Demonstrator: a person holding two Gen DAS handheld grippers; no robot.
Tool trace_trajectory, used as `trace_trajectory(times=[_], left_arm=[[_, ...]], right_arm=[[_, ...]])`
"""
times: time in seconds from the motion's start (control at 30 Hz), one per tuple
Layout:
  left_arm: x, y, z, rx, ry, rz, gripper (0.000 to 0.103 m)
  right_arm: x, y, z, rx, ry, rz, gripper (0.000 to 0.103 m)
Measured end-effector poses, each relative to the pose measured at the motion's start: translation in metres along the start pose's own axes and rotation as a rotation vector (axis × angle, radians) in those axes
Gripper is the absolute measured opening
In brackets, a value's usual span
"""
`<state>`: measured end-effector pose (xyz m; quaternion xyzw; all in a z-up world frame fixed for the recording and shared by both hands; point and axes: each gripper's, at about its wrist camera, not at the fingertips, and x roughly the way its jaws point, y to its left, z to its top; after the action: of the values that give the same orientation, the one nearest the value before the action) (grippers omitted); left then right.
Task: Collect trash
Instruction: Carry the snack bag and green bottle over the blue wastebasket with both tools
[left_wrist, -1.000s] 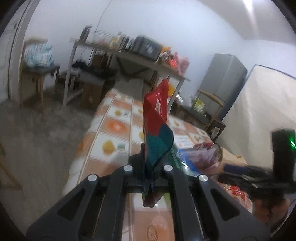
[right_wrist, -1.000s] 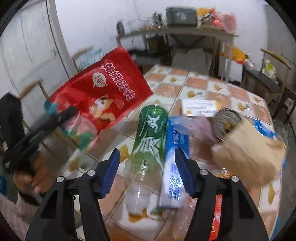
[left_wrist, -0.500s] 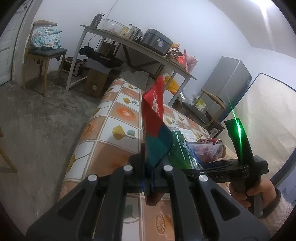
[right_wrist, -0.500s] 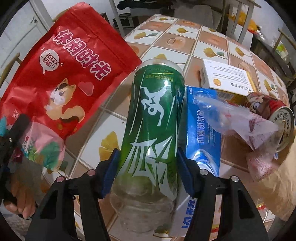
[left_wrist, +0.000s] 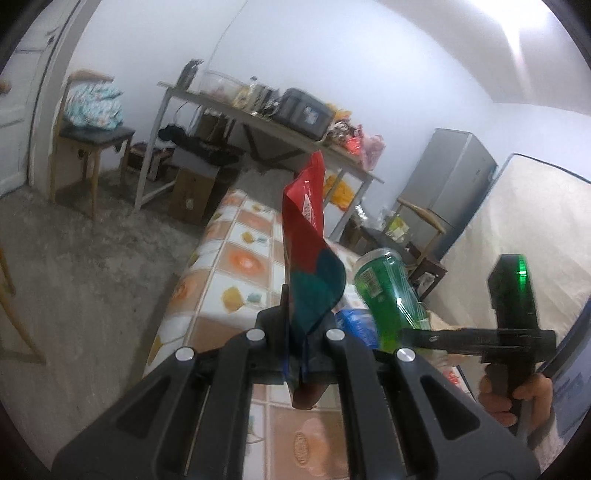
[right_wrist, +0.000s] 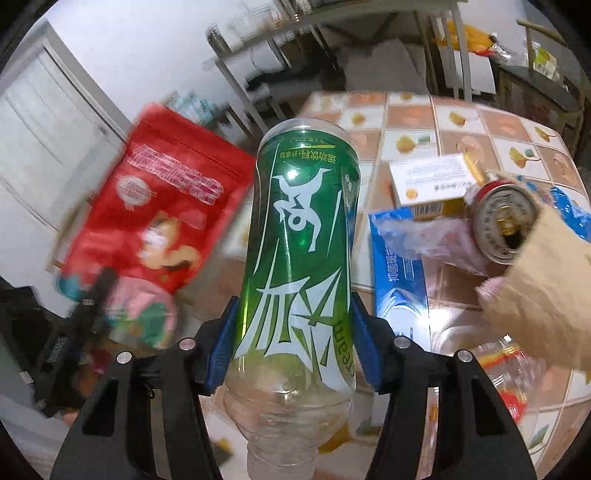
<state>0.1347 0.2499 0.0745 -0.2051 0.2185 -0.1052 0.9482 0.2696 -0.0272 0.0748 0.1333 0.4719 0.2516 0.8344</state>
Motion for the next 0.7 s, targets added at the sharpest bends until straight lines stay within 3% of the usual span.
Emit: trace_trajectory(times=[0.1,0.23,0.4,0.5,0.63,0.7], left_arm=[[-0.003,-0.024,0.010,0.042,0.001,-0.042,0.003],[0.001,-0.073,0.020,0.099,0.027,-0.172,0.003],[0.021,-0.160,0.018,0.203,0.113,-0.378,0.003],[0.045,-0.223,0.002,0.266,0.217,-0.497,0.003],[0.089,-0.319,-0.048,0.326,0.454,-0.639,0.003],[0.111,-0.364,-0.079,0.337,0.579,-0.673,0.003]], right_arm=[[-0.053,-0.005,-0.013,0.000,-0.122,0.043,0.056],[-0.126,-0.029,-0.042,0.025,-0.285,0.030,0.056],[-0.223,-0.083,-0.099,0.139,-0.488,-0.112,0.056],[-0.272,-0.121,-0.148,0.249,-0.580,-0.216,0.056],[-0.322,-0.179,-0.229,0.459,-0.668,-0.343,0.056],[-0.336,-0.210,-0.273,0.582,-0.696,-0.394,0.056]])
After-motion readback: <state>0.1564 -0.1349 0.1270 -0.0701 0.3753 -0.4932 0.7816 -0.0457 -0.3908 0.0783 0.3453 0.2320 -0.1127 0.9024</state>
